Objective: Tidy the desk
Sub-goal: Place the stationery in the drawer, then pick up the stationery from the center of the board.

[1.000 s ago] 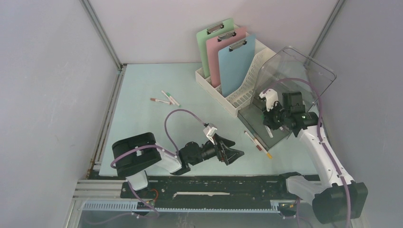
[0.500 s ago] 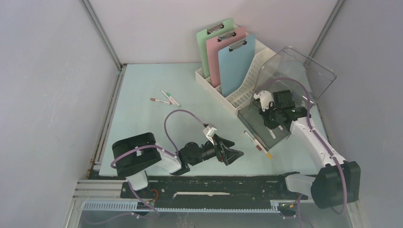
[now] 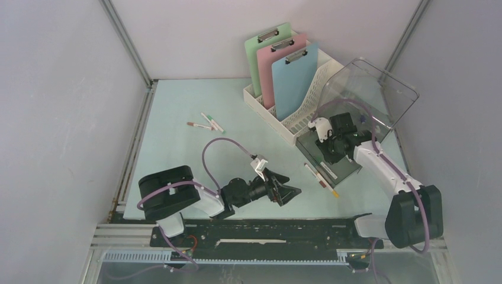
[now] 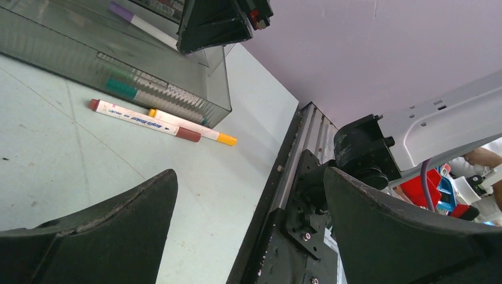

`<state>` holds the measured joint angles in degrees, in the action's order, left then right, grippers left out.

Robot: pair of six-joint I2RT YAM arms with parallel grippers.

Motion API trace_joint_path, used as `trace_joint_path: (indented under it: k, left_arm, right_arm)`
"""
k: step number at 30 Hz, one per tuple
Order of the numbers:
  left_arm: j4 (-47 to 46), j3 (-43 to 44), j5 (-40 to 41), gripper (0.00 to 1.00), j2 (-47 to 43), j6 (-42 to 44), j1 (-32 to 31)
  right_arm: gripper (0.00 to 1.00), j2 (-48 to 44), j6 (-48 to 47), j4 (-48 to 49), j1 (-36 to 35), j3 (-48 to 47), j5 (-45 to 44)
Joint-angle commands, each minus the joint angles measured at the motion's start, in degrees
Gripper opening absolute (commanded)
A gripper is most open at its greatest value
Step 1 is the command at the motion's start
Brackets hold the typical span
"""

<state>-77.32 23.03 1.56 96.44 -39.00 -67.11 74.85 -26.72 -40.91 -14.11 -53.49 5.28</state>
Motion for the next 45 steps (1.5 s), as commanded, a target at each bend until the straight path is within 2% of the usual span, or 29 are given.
trace_joint_path:
  k: [1,7,11,15,27,45]
  left_arm:
    - [-1.54,-1.11,2.24,1.0,-2.43,1.27,0.23]
    - [-1.44,-2.74,4.29,1.0,-3.97,2.06,0.31]
    - [-1.43,-4.6,6.34,1.0,-5.74,2.65,0.57]
    - [-1.45,-6.57,8.54,1.0,-7.55,3.2,0.75]
    - [-2.33,-9.54,12.38,1.0,-9.44,3.53,1.02]
    - [-2.56,-10.0,12.59,1.0,-9.28,3.4,1.19]
  right_arm:
    - [0.31,-1.41,-0.16,0.31,-0.66,0.15,-0.16]
    - [0.32,-3.66,-1.4,-0.63,-1.62,0.15,5.22]
    - [0.33,-4.72,-2.71,-1.81,-5.29,0.15,9.72]
    - [0.34,-3.37,-3.37,-2.26,-9.82,0.15,10.07]
    - [0.36,8.53,-2.97,-2.84,-19.36,0.12,1.04]
    - [0.44,15.99,0.32,-0.01,-19.47,0.17,-8.9]
